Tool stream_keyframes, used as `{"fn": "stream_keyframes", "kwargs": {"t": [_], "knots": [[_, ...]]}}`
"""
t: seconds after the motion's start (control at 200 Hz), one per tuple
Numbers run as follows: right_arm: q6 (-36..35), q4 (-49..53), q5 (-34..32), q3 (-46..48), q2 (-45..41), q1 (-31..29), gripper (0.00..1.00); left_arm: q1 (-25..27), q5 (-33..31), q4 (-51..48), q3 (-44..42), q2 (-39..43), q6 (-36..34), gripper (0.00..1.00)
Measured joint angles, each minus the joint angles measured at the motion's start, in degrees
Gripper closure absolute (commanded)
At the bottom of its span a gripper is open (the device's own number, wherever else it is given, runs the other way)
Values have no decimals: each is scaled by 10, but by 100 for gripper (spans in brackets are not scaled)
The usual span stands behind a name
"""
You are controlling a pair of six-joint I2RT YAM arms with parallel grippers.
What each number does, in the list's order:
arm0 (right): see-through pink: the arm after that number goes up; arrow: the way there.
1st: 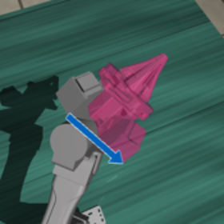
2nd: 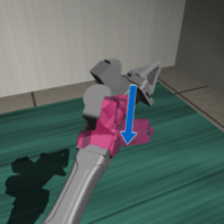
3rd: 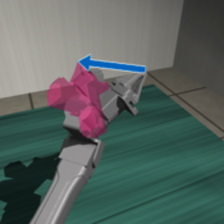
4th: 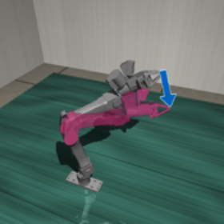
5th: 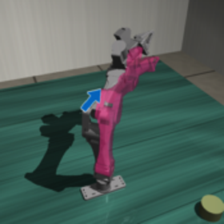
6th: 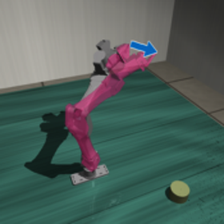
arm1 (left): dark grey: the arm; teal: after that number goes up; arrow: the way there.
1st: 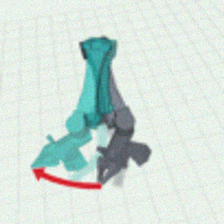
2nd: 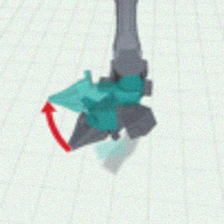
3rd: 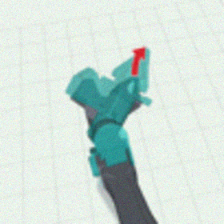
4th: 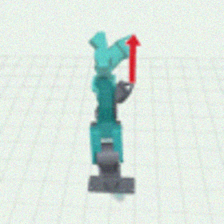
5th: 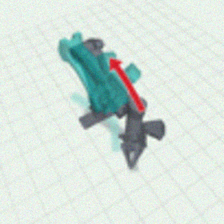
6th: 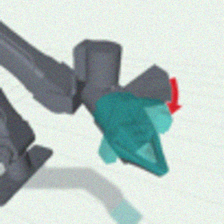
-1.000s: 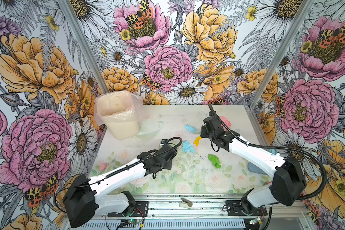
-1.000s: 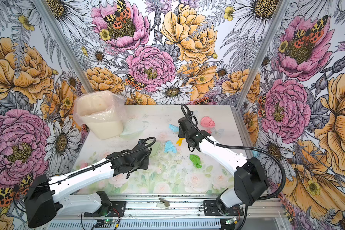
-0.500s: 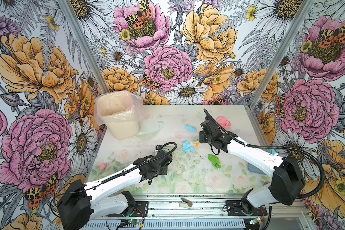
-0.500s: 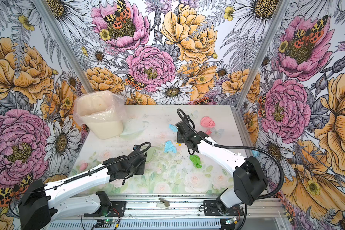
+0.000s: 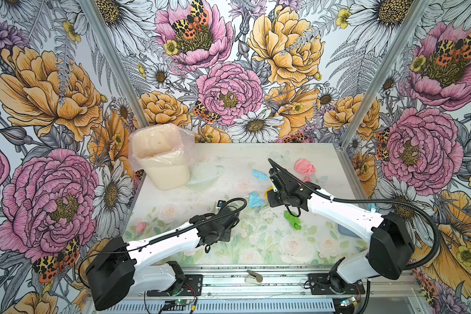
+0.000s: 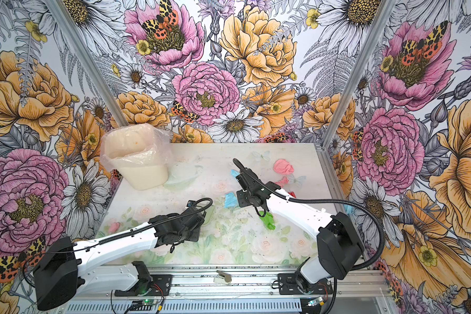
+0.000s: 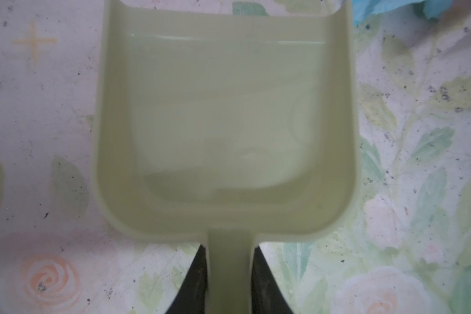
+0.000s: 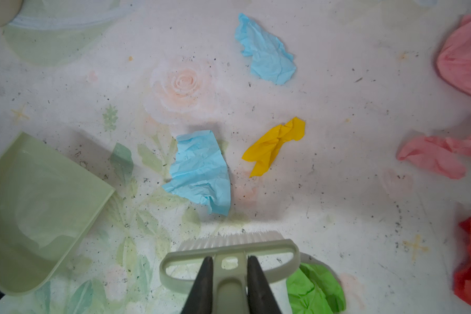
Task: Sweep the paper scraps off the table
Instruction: 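Move the brush behind the blue scrap while the left gripper sets the dustpan nearby, then sweep the blue scrap with the brush into the dustpan with the right gripper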
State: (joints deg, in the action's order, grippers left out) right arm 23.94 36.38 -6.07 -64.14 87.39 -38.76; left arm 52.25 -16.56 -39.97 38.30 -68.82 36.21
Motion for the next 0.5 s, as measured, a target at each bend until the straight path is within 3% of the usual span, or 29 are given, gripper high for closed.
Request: {"fn": "stream_keyframes", "kwargs": {"t": [0.5], "knots": [[-27,-16,13,-155,159,-3,100,1,0,4,-3,-4,1,100]]}}
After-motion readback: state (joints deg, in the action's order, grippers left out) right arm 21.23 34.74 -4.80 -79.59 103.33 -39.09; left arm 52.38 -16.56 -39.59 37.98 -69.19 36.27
